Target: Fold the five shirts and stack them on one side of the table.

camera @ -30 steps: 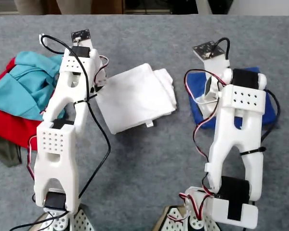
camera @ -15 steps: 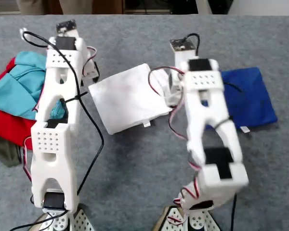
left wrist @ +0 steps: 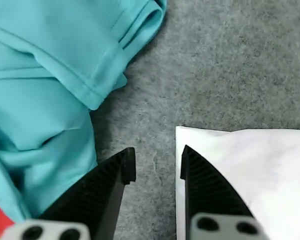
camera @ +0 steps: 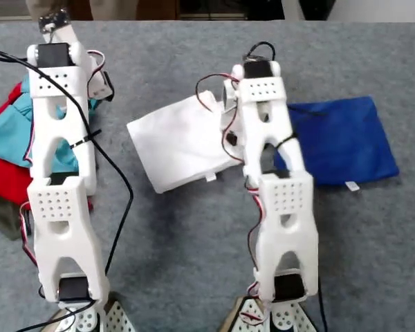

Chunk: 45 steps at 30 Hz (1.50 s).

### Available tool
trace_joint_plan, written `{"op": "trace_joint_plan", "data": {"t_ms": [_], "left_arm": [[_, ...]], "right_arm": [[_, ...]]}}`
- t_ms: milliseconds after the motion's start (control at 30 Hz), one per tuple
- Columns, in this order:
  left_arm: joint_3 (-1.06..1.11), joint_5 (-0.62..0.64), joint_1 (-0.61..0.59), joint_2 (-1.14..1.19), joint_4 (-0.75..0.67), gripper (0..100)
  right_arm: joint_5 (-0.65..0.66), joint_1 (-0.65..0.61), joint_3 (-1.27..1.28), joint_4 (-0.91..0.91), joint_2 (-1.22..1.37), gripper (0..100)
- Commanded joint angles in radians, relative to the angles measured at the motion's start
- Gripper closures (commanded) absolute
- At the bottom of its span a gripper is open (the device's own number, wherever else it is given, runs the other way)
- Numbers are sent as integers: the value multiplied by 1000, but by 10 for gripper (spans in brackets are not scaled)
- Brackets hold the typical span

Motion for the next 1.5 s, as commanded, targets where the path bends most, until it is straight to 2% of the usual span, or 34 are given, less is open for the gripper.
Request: {"op": "trace_joint_plan", "data": {"t_ms": [0, 267, 800, 867, 1033, 1267, 1467], "left_arm": [[-5, -6, -28, -68, 12, 839], [-6, -54, -72, -68, 12, 839], [-11, -61, -72, -68, 12, 843], [-15, -60, -68, -68, 11, 840], [-21, -60, -29, -70, 11, 840], [-77, -60, 5, -70, 11, 840], [-75, -63, -5, -70, 11, 840]], "right_arm": [[-78, -19, -133, 23, 62, 746], [-169, -33, -199, 21, 170, 747], [-170, -44, -240, 21, 271, 753], [-170, -51, -239, 23, 272, 791], [-161, -51, -240, 21, 272, 965], [-153, -44, -248, 23, 266, 987], [-75, 8, -282, 26, 183, 995]]}}
